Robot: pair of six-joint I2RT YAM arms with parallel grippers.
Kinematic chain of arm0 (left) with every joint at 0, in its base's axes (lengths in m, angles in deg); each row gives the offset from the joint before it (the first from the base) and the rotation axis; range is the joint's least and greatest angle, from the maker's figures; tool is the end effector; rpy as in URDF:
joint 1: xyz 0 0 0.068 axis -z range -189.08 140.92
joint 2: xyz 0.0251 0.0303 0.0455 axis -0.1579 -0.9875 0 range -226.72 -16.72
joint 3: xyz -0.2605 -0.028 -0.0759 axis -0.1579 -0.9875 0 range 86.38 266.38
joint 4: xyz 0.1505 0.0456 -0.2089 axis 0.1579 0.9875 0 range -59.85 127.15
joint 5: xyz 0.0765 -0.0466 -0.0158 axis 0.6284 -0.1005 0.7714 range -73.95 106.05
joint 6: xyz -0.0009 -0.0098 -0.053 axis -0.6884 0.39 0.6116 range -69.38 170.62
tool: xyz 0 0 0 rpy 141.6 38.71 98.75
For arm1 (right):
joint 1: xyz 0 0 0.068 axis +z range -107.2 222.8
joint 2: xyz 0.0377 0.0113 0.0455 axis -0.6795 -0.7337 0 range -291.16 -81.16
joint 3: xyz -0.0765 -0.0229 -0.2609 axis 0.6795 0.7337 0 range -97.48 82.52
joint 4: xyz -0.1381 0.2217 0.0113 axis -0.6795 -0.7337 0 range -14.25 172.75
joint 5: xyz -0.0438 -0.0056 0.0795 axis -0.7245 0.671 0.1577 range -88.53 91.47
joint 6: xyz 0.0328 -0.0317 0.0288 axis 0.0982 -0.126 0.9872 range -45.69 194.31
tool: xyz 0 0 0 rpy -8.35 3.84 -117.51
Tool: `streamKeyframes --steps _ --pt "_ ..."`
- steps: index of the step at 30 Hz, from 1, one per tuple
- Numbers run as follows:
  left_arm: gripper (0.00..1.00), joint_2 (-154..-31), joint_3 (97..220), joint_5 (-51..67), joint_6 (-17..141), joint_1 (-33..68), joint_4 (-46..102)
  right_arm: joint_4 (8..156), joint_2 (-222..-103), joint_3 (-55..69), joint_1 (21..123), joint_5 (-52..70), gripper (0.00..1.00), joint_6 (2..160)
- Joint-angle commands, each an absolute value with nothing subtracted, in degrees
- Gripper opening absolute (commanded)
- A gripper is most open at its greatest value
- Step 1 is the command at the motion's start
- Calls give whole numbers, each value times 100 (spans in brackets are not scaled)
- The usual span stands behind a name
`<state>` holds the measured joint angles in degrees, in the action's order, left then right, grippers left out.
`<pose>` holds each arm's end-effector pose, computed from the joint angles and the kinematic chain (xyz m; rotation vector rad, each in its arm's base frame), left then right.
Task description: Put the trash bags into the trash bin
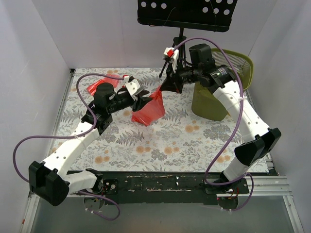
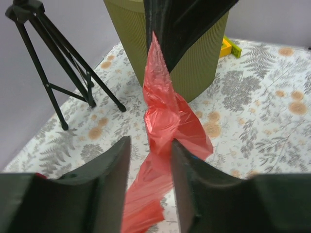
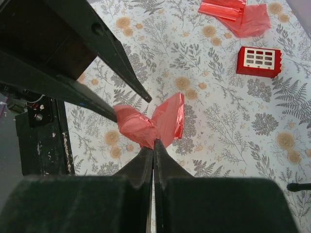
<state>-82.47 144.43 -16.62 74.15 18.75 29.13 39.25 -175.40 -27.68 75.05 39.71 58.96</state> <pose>0.2260 -0.1411 0.3688 0.5204 1.7282 -1.1344 0.2834 0.2049 0.4546 -1.1937 1.6633 0.8655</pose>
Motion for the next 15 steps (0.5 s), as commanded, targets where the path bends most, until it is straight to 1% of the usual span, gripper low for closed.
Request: streamKeyframes --steps 1,5,6,10,15 --pt "29 -8447 14887 -2051 7225 1860 2715 3995 -17406 -2814 7506 3927 1 5850" --pt "2 -8536 15116 -2148 7058 1860 2979 4004 -17345 -2656 7506 3742 1 5709" --pt "0 -8510 15133 -2053 7031 1860 2980 3986 -17336 -2621 7506 3724 1 5648" --pt "0 -8308 15195 -1551 6882 1782 3154 3574 -17520 -2769 7497 3785 1 5411" --pt "0 -8272 15336 -1331 6899 1693 3393 3099 -17758 -3060 7462 4417 1 5252"
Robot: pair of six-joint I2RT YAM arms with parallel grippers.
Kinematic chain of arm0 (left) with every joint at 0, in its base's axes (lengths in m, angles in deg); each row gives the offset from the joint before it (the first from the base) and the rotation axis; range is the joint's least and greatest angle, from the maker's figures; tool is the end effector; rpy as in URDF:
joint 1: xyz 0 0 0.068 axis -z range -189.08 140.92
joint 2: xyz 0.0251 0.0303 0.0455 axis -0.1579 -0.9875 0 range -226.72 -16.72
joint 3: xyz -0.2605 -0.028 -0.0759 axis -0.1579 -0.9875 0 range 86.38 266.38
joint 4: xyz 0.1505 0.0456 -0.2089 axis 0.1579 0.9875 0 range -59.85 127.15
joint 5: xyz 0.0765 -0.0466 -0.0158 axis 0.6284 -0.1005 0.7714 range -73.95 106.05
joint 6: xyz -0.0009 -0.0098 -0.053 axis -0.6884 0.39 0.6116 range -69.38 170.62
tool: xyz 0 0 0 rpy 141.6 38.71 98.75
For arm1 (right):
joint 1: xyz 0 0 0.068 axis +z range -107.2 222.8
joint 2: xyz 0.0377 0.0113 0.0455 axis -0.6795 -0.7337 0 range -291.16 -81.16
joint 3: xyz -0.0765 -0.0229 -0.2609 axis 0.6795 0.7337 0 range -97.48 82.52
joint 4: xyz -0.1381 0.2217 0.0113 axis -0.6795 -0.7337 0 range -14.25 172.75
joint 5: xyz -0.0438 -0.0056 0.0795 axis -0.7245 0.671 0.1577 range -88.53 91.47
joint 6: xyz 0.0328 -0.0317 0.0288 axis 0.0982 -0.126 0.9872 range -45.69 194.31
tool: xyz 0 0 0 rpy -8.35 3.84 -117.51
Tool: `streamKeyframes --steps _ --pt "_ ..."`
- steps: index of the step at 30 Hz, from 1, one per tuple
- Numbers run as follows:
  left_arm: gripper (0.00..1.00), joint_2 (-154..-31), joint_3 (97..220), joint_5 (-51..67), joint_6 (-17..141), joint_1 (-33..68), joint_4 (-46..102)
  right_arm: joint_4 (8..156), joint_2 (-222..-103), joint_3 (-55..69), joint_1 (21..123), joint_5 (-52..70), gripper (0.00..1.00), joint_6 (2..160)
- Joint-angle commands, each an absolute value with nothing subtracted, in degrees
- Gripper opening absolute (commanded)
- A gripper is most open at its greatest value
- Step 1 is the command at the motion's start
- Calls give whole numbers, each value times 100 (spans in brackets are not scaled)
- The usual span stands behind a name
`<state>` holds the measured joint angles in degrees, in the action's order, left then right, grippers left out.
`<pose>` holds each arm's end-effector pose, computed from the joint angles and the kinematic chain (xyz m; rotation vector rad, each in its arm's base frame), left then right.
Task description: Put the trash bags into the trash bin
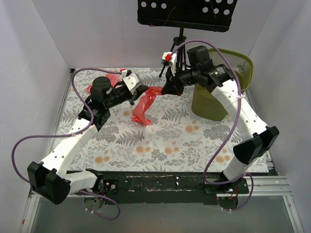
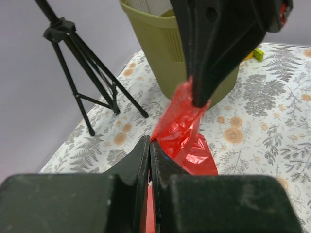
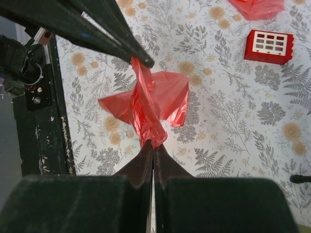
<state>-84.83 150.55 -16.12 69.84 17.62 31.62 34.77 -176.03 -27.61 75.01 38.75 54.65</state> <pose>0.2362 -0.1400 0.3917 0.5582 1.6748 -1.0592 0.2839 0.2044 0.4436 -1.2563 1.7060 0.8229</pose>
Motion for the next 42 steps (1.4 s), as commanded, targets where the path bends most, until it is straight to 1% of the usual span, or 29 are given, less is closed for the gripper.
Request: streamKeyframes --steps 1,4,5,9,12,14,21,31,38,42 --pt "0 -8281 15318 -1340 6925 1693 3384 3098 -17758 -3042 7462 4610 1 5234" --pt "0 -8342 15327 -1331 6969 1693 3357 3116 -17758 -2972 7462 5085 1 5217" --pt "0 -8377 15370 -1331 6952 1693 3375 3081 -17767 -2972 7462 5208 4 5208" --pt "0 -8413 15415 -1348 6715 1693 3472 3028 -17811 -3060 7418 5376 30 5339" --pt "0 -8395 15424 -1357 6417 1693 3551 3343 -17758 -3016 7225 5736 43 5777" --pt "0 -8378 15450 -1331 6241 1693 3569 3563 -17767 -3025 7120 5973 49 6076" --pt "0 -8299 15380 -1322 5669 1693 3621 4310 -17863 -2990 6707 6615 51 6991" --pt "0 -8228 15318 -1506 5089 1702 3727 4812 -18162 -3262 6583 6739 52 7379" --pt "0 -8018 14906 -1779 3289 1720 3841 5119 -18364 -3420 6574 6827 50 7748" --pt "0 -8008 14879 -1823 2936 1737 3850 5085 -18364 -3447 6548 6757 50 7485"
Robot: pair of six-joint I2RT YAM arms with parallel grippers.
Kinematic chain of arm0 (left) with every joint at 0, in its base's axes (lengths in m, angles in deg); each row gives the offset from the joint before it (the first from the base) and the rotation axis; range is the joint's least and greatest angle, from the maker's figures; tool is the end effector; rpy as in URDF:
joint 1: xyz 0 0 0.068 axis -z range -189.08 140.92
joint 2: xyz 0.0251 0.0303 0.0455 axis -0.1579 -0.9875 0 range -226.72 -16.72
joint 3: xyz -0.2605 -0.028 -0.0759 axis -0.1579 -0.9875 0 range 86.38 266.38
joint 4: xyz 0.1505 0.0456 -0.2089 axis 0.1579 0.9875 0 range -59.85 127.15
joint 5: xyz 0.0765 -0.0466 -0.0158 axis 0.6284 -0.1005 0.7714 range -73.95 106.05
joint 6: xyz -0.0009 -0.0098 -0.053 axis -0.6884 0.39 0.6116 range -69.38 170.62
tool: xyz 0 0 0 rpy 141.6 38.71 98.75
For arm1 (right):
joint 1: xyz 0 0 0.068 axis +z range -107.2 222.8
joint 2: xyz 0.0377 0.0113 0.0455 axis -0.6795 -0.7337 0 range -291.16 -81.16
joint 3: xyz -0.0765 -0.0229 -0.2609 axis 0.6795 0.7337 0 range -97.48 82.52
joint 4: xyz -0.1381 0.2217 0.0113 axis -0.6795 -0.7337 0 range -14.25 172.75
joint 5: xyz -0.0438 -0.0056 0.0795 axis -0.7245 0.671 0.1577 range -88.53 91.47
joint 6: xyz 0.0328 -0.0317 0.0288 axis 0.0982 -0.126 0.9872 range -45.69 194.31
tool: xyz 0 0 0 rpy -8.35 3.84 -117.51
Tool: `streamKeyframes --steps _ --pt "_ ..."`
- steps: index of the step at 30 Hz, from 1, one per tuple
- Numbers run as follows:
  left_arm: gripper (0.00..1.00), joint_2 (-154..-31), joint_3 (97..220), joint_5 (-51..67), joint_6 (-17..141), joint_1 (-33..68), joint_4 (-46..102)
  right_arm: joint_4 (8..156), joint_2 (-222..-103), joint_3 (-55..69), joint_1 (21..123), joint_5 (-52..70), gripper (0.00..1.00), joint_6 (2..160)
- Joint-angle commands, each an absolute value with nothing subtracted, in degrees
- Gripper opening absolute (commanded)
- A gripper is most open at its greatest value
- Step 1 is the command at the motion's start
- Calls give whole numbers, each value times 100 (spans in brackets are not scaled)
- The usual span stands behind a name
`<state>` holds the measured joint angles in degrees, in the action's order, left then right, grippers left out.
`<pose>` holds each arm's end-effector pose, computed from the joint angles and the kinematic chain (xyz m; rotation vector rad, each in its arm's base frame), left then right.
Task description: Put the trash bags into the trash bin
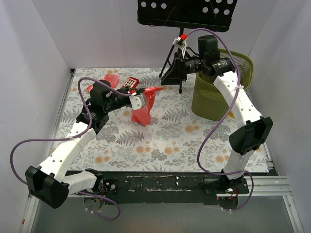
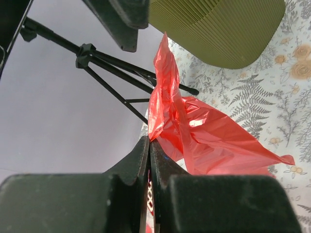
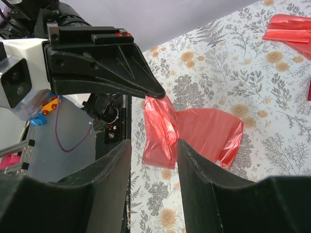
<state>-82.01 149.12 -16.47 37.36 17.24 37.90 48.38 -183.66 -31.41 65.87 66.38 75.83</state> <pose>0.2241 -0.1323 0.3838 0.9751 1.4752 -0.6608 0.3439 0.1816 0.4438 -1.0893 1.6384 1.3824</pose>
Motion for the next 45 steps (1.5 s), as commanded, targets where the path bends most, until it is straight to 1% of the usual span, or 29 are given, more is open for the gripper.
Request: streamKeyframes --steps 1,5,10,17,21,25,27,30,33,36,39,40,45 --pt "0 -8017 14870 -1840 2865 1729 3850 5111 -18329 -3420 6530 6730 50 7449" --pt "0 -8017 14879 -1893 2637 1755 3859 5129 -18241 -3446 6469 6660 52 6870" --pt "0 -7982 14835 -1955 2197 1764 3911 4470 -18496 -3772 6486 6844 50 6632" --pt "0 -7947 14773 -2060 1977 1772 3841 4663 -18320 -3280 6662 6722 49 6544" --pt "0 -7982 14773 -1981 2240 1772 3692 4479 -18312 -3236 6846 6668 48 6316" --pt "0 -8096 14896 -1858 2662 1772 3700 4435 -18224 -3209 6908 6800 54 6061" --pt "0 -8114 14940 -1858 2864 1772 3727 4365 -18162 -3201 6961 6582 56 5842" --pt "0 -8114 14966 -1902 3005 1772 3744 4128 -18101 -3200 7075 6064 55 5429" --pt "0 -8149 15010 -1893 3224 1772 3753 3969 -18074 -3192 7172 5738 50 5077" --pt "0 -8167 15090 -1876 3391 1772 3771 4047 -18039 -3130 7225 5509 43 5006" --pt "0 -8184 15168 -1832 3611 1772 3788 4171 -18004 -3060 7277 5325 38 5006" --pt "0 -8184 15195 -1806 3673 1772 3797 4188 -17995 -3060 7303 5280 34 4988" --pt "0 -8281 15466 -1551 4673 1764 3770 4469 -17934 -2990 7356 4842 3 5058"
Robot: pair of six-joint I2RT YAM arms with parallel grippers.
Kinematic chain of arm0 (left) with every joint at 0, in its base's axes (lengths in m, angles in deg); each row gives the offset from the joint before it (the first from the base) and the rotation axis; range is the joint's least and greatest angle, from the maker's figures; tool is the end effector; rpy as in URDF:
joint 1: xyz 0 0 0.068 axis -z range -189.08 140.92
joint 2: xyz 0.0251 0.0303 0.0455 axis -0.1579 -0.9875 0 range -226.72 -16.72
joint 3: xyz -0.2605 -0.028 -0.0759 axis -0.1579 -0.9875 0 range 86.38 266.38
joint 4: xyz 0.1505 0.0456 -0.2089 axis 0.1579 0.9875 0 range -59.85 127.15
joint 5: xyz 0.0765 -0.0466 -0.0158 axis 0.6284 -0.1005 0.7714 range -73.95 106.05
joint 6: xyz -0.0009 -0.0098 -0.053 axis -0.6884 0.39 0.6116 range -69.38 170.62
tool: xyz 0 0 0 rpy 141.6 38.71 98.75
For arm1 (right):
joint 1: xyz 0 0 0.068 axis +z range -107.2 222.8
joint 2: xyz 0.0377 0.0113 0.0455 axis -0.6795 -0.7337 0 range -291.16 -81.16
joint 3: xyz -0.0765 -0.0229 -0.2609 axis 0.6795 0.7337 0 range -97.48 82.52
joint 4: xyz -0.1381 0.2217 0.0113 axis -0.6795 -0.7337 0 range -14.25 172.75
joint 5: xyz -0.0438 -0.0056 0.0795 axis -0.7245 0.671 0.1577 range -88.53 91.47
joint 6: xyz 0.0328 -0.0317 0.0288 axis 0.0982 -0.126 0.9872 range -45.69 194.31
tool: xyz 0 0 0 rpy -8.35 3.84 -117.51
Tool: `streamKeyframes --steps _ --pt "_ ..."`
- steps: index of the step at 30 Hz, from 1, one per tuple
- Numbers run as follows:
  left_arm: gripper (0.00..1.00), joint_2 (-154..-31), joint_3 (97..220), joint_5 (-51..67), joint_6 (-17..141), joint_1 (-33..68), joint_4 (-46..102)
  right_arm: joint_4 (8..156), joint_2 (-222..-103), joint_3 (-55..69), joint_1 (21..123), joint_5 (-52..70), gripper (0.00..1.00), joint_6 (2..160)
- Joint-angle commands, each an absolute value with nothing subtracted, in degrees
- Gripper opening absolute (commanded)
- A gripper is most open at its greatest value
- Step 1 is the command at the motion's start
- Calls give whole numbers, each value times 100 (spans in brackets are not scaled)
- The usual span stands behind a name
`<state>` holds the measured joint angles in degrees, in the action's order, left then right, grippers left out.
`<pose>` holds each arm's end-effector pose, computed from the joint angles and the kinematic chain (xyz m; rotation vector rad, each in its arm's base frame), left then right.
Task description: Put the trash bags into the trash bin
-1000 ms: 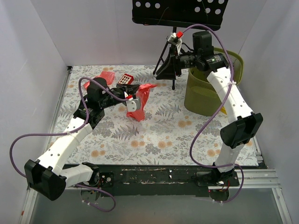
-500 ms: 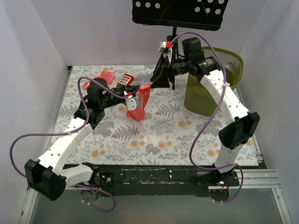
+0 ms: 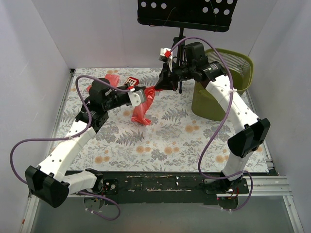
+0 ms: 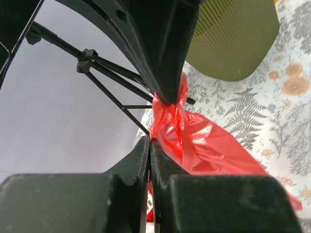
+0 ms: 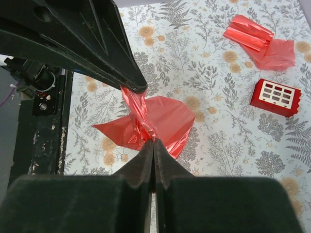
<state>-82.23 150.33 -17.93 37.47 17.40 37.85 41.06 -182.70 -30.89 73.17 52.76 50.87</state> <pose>0.2233 -0.1335 0.3904 0.9896 1.4469 -0.6822 0.3171 0.2181 0.4334 -1.3642 1.4916 1.0014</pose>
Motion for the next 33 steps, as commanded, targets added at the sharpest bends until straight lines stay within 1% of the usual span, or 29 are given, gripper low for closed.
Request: streamKeyframes --steps 1,4,6,7,10,13,15,16,21,24,29,33 --pt "0 -8342 15581 -1533 4867 1764 3892 4583 -17916 -2990 7348 4762 1 5084" --pt "1 -8535 15880 -1638 5412 1764 4384 4733 -17977 -3164 7339 4822 1 5059" --pt "12 -8553 15960 -1560 5886 1764 4351 4559 -18135 -3506 7409 4841 1 4962" --pt "13 -8545 15951 -1568 5975 1755 4316 4427 -18231 -3682 7444 4823 1 4892" --pt "8 -8518 15933 -1638 5976 1755 4245 4128 -18382 -4061 7576 4771 1 4629" --pt "8 -8527 15960 -1656 5906 1764 4254 4083 -18356 -4062 7708 4595 1 4452" --pt "17 -8518 15960 -1665 5871 1755 4272 4083 -18329 -4027 7778 4454 1 4443" --pt "18 -8518 15951 -1665 5871 1764 4280 4074 -18320 -4009 7787 4428 1 4443" --pt "11 -8527 15986 -1682 5993 1755 4237 4074 -18250 -3948 7866 4322 1 4434" --pt "0 -8553 16030 -1700 6029 1755 4236 4065 -18224 -3895 7884 4234 1 4426" --pt "0 -8641 16048 -1366 6170 1764 4070 3820 -18189 -3921 8120 4418 1 4171" --pt "0 -8676 16074 -1462 6003 1764 4008 3915 -18188 -3781 8332 4480 1 4267"
